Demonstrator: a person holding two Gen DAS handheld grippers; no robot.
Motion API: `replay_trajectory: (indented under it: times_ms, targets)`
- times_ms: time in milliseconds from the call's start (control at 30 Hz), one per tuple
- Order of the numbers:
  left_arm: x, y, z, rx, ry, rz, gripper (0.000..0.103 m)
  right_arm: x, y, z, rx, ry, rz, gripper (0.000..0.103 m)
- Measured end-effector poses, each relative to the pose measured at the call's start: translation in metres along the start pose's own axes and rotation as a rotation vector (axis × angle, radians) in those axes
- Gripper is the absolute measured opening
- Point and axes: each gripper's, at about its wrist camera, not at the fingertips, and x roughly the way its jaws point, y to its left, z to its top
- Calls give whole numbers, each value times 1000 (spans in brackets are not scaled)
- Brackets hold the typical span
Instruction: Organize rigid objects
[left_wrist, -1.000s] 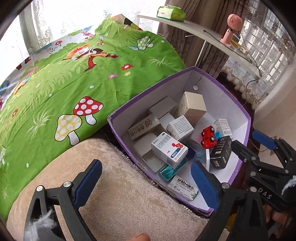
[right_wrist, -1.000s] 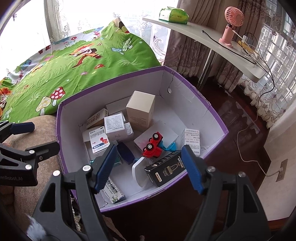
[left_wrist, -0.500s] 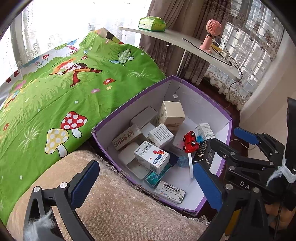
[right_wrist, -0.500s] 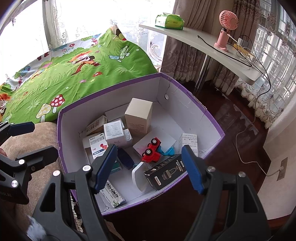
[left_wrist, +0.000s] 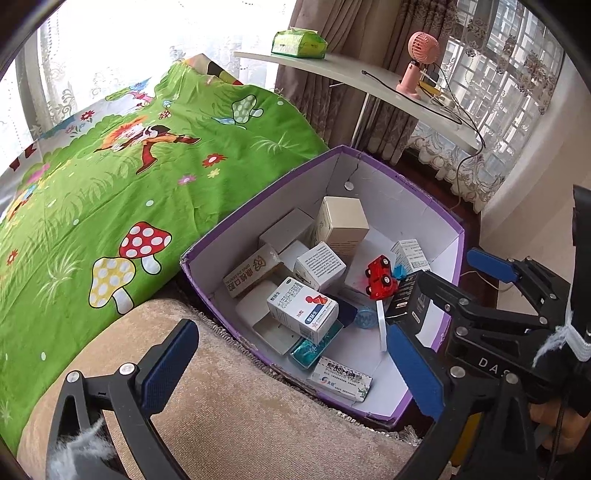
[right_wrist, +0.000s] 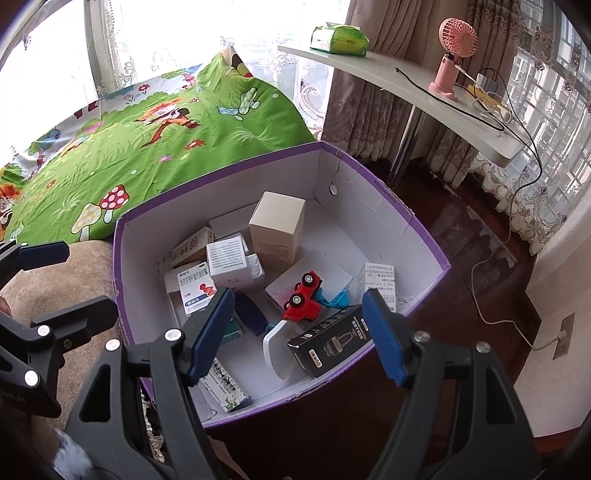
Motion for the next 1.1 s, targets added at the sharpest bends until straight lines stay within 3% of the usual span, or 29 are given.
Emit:
replay_trajectory:
  times_ms: [900,1100]
  targets:
    - [2,-5,0,25,14,-10,103,3,-1,0,2,10,3,75]
    - [-8,-14,-2,69,-49,-36,103,3,-1,0,3,11,4,75]
